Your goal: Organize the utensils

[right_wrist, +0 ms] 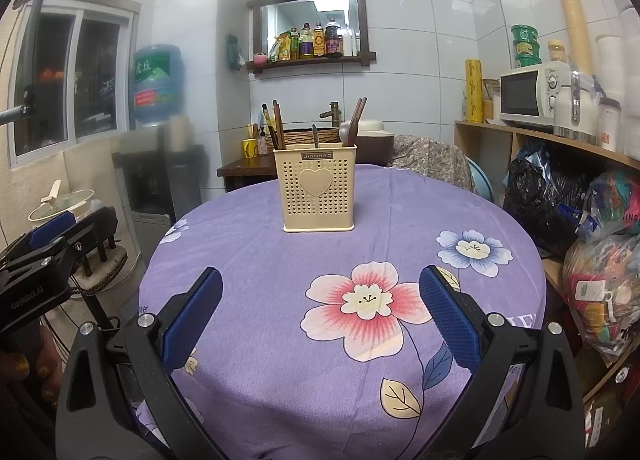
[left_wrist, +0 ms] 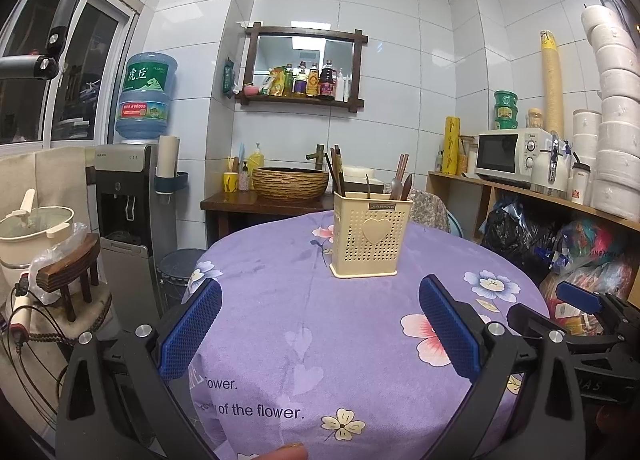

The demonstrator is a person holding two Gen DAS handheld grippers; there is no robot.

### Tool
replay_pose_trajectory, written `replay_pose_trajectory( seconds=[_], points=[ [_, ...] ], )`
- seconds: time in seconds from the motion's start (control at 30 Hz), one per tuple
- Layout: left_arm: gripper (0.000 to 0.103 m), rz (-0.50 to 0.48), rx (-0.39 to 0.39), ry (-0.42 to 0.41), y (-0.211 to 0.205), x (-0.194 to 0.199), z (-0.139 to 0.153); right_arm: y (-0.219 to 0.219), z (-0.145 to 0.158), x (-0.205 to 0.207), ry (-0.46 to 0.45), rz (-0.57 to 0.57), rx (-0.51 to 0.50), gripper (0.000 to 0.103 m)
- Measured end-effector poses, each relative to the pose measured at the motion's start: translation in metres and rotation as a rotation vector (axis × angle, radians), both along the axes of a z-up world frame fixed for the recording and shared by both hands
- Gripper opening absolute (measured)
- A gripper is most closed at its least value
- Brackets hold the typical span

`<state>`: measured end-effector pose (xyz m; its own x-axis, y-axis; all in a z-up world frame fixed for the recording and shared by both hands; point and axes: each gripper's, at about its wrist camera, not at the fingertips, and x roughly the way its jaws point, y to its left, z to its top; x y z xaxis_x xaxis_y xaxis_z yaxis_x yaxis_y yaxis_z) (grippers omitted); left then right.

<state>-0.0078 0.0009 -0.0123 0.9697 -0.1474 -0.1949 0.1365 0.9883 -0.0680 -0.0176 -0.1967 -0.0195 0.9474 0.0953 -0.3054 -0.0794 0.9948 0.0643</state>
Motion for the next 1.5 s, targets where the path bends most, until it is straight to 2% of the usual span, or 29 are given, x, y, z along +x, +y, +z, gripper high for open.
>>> replay_pose_trajectory(
  seconds=[1.5],
  points=[
    [0.098, 0.034, 0.023, 0.002, -0.0041, -0.0005, -0.0002, 0.0059, -0.0036, 0.0036, 0.013, -0.005, -0.003, 0.097]
  ],
)
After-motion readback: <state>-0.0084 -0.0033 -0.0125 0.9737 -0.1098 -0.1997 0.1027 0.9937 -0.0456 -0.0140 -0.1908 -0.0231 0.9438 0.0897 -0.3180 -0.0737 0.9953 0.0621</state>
